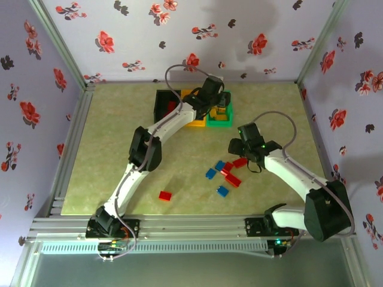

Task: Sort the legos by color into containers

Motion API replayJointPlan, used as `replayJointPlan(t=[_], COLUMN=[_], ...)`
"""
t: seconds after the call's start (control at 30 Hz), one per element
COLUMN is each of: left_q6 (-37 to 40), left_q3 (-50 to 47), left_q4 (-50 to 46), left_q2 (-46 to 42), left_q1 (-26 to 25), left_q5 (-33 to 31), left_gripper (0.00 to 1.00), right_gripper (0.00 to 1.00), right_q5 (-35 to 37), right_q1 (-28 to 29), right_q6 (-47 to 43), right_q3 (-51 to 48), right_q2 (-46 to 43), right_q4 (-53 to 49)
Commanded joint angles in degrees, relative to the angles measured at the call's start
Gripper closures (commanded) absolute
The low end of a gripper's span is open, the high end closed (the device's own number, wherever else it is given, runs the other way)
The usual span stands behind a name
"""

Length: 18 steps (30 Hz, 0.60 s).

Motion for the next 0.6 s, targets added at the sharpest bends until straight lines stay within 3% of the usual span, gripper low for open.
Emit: replayJointPlan(t=[0.0,0.1,0.57], left_q6=[1.6,1.1,4.7], left_q3=[4.1,4.8,-24.1], left_q4=[3.4,1.8,9.9], left_q2=[3.7,3.0,-23.9], left_q1=[0.4,0.7,0.7], left_q5=[-0.7,-0.8,-3.2], left_gripper=[0.36,0.33,0.29], right_gripper=[0.30,0.29,0.26], right_q5=[2.1,2.5,3.1], right_q1=[1.1,1.7,1.8], right_q6=[3.7,5.5,12.6], right_q3=[-1.2,-2.1,-3.8], right_q2=[-1.5,-1.7,1.6], right_q4=[-0.8,-1.4,-2.0])
